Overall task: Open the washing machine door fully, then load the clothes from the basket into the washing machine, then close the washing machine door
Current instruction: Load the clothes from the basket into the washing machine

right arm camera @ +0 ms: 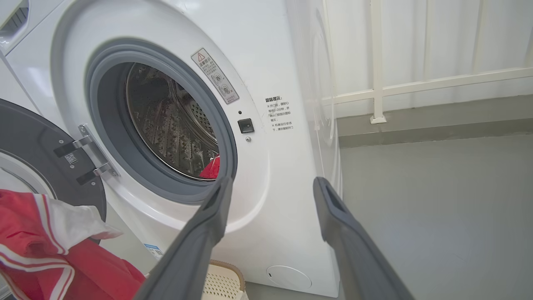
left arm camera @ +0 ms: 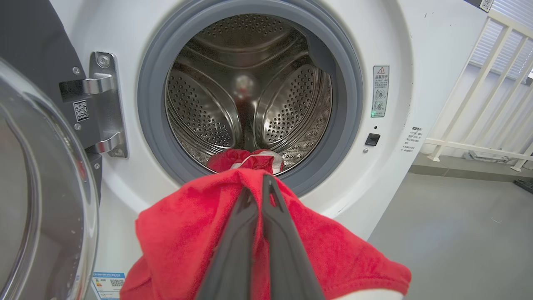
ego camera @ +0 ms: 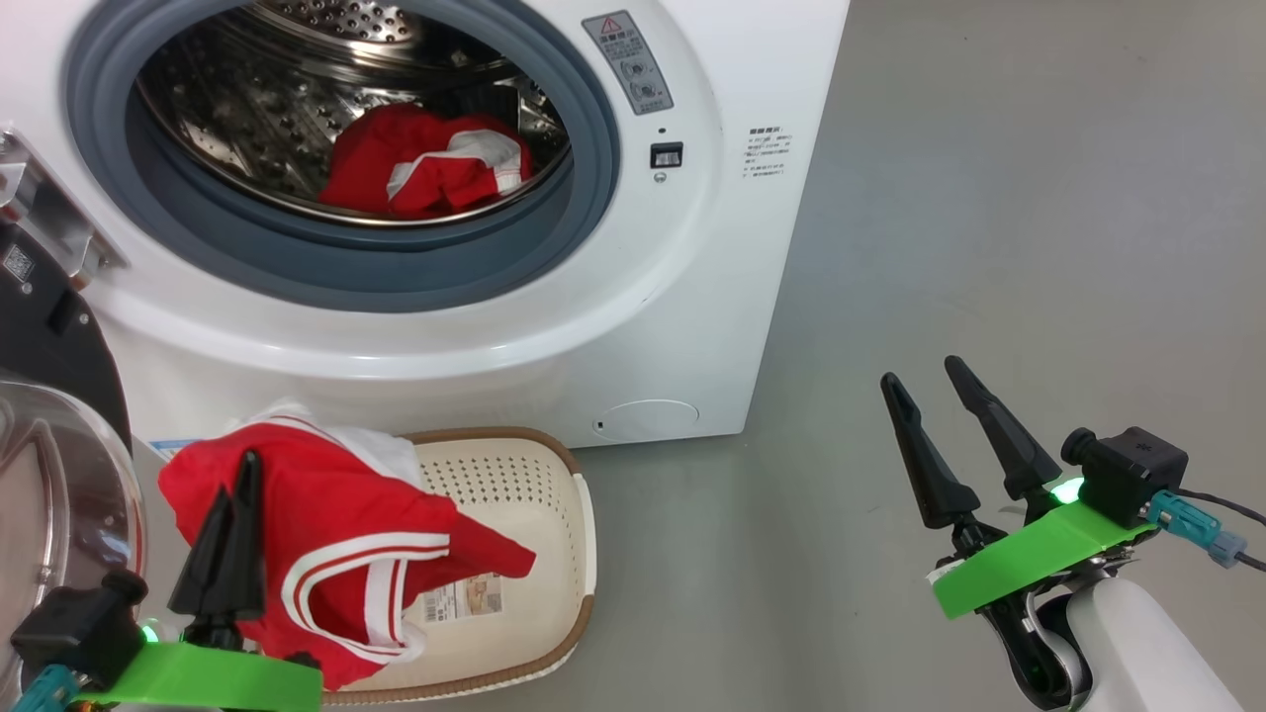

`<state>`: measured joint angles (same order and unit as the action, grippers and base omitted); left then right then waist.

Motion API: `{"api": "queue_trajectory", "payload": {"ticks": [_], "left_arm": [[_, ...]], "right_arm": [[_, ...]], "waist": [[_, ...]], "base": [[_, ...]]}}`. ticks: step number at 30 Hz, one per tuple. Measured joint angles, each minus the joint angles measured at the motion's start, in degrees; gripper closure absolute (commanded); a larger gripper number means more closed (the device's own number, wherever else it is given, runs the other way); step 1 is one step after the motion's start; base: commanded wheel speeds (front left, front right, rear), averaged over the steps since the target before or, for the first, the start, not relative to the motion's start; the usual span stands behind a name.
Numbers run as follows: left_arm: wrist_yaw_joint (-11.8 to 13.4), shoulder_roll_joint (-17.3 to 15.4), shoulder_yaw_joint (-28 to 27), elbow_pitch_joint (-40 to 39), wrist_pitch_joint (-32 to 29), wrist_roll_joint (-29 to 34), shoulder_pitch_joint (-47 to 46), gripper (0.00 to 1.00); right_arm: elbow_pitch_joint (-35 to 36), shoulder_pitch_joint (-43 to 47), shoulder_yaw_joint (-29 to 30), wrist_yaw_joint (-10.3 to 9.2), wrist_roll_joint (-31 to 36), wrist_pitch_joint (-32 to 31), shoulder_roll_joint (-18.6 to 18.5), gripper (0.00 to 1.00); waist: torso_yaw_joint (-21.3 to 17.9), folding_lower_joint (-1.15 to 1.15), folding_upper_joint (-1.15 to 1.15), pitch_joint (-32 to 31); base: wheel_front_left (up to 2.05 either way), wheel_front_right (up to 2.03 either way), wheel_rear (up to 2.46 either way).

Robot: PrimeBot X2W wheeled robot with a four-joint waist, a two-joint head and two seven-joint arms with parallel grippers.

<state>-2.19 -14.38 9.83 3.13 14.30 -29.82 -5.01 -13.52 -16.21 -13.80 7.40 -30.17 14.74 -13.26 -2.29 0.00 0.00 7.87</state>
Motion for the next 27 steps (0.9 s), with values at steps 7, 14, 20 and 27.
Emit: {"api": "queue_trajectory", "payload": {"ticks": [7,14,20,27], "left_arm": [[0.0,0.0,0.2,-0.2,0.0,0.0,0.0,1.00],[0.0,0.0,0.5,-0.7,0.0,0.0,0.0,1.00],[0.0,-0.1,1.0,-1.2,0.0,0.0,-1.2,1.00],[-0.1,-0.7,1.5,-2.4,0.0,0.6,-7.6,1.00]], "right_arm": [[0.0,0.0,0.0,0.00,0.0,0.0,0.0,0.00],[0.1,0.0,-0.1,0.00,0.0,0.0,0.0,0.00],[0.2,0.0,0.0,0.00,0.0,0.0,0.0,0.00],[0.4,-0.1,-0.1,0.00,0.0,0.0,0.0,0.00]], "waist": [[-0.1,0.00,0.00,0.2],[-0.2,0.00,0.00,0.7],[-0.3,0.00,0.00,1.4],[-0.6,0.00,0.00,2.6]], "base": [[0.00,0.00,0.00],[0.00,0.00,0.00],[0.00,0.00,0.00],[0.00,0.00,0.00]]}}
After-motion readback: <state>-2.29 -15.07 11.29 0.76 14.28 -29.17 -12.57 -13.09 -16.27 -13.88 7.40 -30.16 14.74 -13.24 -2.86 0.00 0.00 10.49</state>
